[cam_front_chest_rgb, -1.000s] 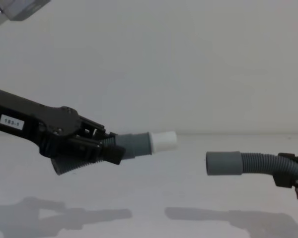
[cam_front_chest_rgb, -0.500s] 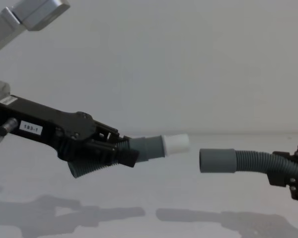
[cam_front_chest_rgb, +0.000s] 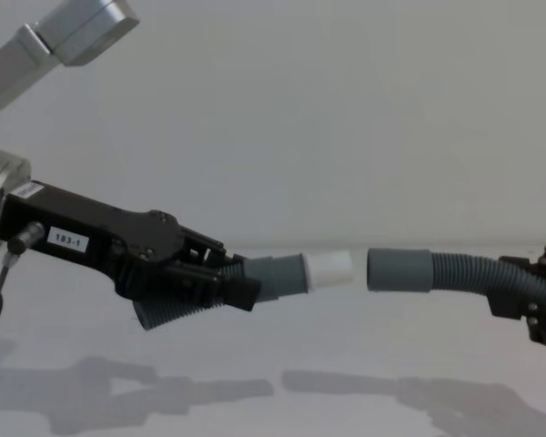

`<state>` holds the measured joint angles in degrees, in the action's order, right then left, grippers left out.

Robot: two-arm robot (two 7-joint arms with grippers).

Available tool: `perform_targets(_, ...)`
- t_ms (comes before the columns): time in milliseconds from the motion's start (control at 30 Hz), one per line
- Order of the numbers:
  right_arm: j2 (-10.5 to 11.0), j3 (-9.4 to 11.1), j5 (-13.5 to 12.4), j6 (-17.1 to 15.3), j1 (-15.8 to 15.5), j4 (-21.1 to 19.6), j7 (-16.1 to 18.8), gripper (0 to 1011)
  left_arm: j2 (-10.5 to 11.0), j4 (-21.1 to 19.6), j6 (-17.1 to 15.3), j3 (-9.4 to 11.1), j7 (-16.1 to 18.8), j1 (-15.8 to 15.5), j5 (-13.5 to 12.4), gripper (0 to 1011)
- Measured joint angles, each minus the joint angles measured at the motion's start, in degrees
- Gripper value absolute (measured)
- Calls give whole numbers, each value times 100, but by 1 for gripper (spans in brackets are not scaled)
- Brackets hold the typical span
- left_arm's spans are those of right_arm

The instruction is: Use both hands to pick up one end of the pipe from the table, align the ends, and insert them.

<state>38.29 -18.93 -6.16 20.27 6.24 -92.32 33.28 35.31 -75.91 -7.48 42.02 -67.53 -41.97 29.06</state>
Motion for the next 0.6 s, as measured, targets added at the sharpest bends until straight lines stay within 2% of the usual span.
perform_targets(600,-31,15,-54,-13,40,14,11,252,-19,134,72,88,-1,-69,45,321)
